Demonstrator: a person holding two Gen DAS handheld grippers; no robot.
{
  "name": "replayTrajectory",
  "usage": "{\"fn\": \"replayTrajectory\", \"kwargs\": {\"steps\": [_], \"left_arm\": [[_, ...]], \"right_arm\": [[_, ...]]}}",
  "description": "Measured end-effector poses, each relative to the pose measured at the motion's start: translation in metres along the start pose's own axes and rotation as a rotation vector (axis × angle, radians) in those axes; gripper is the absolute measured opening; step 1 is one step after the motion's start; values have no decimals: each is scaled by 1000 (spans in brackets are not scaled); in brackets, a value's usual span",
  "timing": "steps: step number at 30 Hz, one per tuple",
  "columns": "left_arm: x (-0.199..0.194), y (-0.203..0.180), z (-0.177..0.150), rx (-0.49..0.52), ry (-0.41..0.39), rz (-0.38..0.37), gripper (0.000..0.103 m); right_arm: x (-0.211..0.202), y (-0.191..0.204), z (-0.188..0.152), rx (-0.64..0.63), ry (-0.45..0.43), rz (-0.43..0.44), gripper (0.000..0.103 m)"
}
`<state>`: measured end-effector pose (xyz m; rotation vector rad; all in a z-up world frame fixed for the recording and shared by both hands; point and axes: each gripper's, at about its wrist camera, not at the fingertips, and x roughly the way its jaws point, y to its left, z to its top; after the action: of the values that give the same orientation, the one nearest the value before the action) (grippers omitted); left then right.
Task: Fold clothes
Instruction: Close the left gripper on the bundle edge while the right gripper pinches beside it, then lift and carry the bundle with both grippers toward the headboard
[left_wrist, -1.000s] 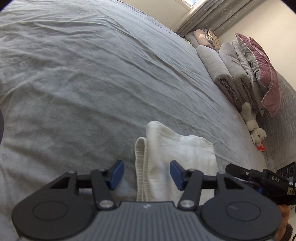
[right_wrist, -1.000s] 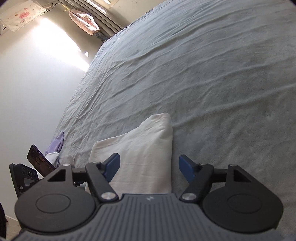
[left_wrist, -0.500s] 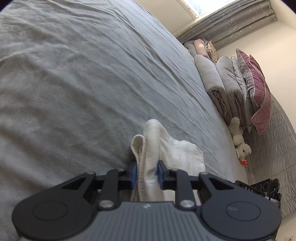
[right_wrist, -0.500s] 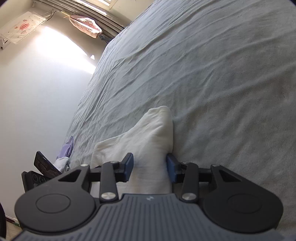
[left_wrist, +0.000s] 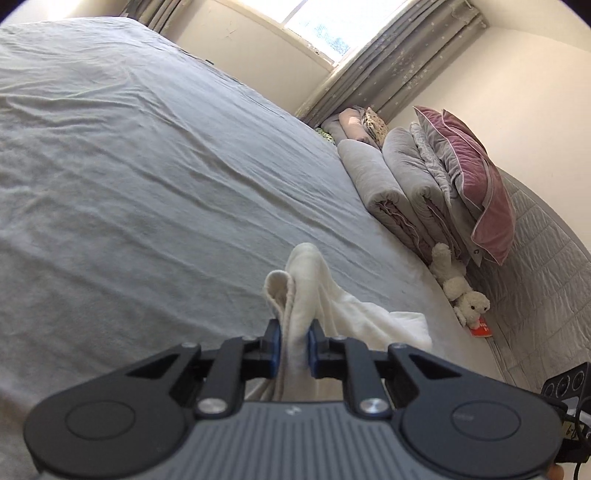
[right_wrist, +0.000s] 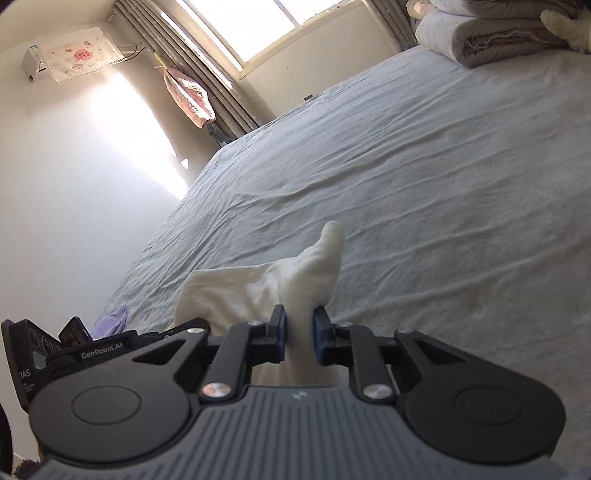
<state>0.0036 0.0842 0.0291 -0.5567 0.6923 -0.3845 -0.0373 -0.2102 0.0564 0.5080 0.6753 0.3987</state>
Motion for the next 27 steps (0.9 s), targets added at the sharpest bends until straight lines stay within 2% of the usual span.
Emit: {"fn": "replayTrajectory", "kwargs": {"steps": [5,11,15,18,22,27], "left_arm": [[45,-72,1,88,42,-60,15],[109,-182,-16,237,132,-155,15],[153,-263,-41,344,194,-231,15],[181,-315,-62,403,234,-289,15],[217,-374,-92,491,287,-345,15],[260,-432,-128,588,340,-392,15]], "right_arm": [[-49,-34,28,36,-97,-110,19],[-115,-98,54,193,-180,-283,19],[-170,-140,69,288,-262,-370,19],[-211,-167,79,293,-326,-446,19],[-253,-208,77,306,-389,-543,19],[-283,-263,65,352,-465,-625,19]]}}
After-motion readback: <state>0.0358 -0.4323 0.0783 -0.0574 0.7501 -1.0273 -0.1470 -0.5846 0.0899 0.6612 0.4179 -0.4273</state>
